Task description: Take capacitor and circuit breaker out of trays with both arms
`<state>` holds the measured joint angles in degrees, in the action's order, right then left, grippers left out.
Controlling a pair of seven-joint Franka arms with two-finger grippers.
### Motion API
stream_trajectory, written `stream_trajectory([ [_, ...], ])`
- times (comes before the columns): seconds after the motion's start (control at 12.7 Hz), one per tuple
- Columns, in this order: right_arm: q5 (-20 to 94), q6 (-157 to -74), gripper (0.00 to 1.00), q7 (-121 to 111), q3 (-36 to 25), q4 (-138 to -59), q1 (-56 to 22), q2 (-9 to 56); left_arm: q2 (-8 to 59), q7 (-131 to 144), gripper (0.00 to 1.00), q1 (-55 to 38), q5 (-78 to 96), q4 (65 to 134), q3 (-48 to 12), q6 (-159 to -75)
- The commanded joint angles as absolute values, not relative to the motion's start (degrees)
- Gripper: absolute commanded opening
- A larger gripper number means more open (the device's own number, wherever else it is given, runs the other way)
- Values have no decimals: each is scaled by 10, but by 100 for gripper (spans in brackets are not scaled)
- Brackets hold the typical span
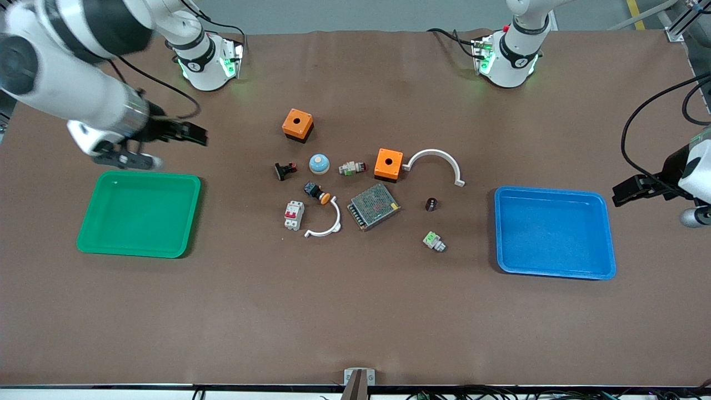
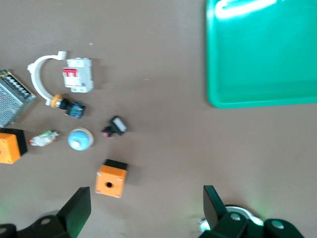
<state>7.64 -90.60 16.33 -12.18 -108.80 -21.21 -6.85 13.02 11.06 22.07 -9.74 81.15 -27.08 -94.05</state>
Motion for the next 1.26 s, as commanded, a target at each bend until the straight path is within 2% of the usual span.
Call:
stream_trajectory([
  [0.0,58,-911,100,62,-111,-1124,-125,-101,105,96,100,222,-91,806,-272,-914],
  [0.24,42,-910,100,-4,-112,-1093,-70,-101,76,51,100,216,-73,815,-261,-884],
  [0.55,-1,-904,100,-72,-112,-1018,-33,-90,-7,40,100,87,-22,916,-114,-886],
  [0.71,-10,-904,100,-94,-112,-962,-21,-61,-42,41,100,16,-17,954,-46,-882],
  [0.95,-19,-904,100,-107,-111,-888,-21,-18,-72,50,100,-16,-3,973,-30,-883],
  [1.18,-11,-904,100,-105,-106,-863,-33,-2,-69,40,100,-12,0,969,-32,-882],
])
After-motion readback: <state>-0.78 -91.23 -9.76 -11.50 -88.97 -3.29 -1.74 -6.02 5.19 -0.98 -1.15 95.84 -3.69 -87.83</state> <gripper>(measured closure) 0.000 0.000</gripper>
